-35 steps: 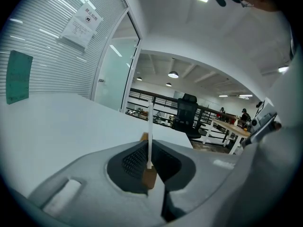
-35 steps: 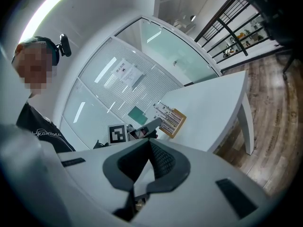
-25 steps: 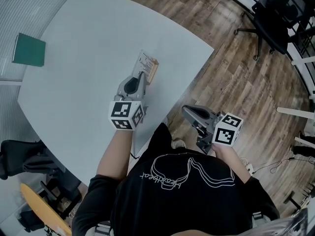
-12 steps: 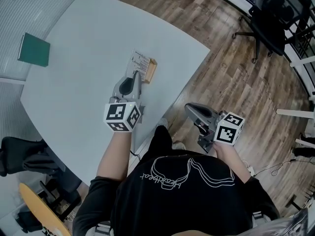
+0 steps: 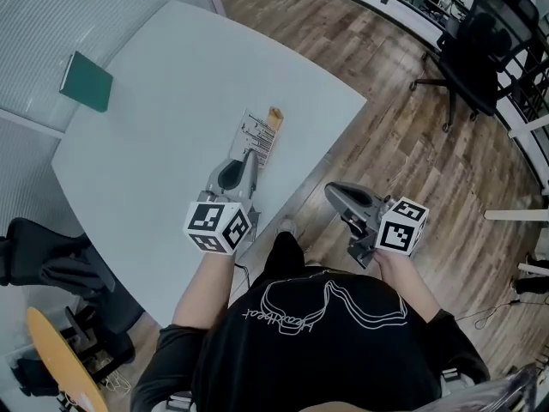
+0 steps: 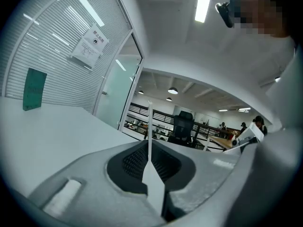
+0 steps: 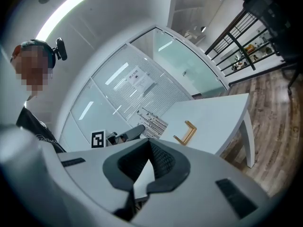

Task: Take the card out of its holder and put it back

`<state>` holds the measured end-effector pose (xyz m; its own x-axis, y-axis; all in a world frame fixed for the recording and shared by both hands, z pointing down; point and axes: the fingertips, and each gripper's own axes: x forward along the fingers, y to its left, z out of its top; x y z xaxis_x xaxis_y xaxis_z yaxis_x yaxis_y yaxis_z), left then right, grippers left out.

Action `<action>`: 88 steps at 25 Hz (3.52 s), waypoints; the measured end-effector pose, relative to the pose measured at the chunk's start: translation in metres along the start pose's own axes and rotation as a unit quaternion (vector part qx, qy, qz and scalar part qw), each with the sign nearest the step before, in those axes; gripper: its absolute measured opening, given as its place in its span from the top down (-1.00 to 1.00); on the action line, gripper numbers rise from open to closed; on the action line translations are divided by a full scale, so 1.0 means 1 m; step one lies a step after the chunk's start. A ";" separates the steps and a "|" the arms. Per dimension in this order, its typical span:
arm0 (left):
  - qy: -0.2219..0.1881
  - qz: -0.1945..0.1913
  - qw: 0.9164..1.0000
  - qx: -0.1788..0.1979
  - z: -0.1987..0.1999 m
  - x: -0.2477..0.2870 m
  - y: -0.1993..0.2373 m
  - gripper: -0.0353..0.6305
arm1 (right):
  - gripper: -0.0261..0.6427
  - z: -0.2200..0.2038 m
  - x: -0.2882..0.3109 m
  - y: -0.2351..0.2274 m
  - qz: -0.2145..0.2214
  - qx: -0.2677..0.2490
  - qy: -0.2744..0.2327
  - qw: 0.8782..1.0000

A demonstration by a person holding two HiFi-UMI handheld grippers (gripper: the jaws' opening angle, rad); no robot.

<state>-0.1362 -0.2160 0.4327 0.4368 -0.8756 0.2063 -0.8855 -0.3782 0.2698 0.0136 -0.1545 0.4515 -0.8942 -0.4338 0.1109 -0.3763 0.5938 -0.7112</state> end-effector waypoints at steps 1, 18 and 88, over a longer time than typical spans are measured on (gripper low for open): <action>0.002 -0.003 1.000 -0.004 -0.001 -0.008 -0.006 0.82 | 0.90 0.001 -0.002 0.005 0.004 -0.005 0.000 1.000; -0.005 -0.028 0.998 -0.053 -0.010 -0.126 -0.104 0.82 | 0.90 -0.004 -0.041 0.106 0.067 -0.096 0.007 0.993; 0.001 0.004 1.000 0.026 0.021 0.013 0.005 0.82 | 0.90 0.022 0.018 0.001 -0.007 -0.018 -0.016 1.000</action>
<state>-0.1382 -0.2360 0.4170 0.4293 -0.8781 0.2111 -0.8962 -0.3854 0.2196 0.0025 -0.1770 0.4377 -0.8810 -0.4629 0.0983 -0.3975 0.6112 -0.6844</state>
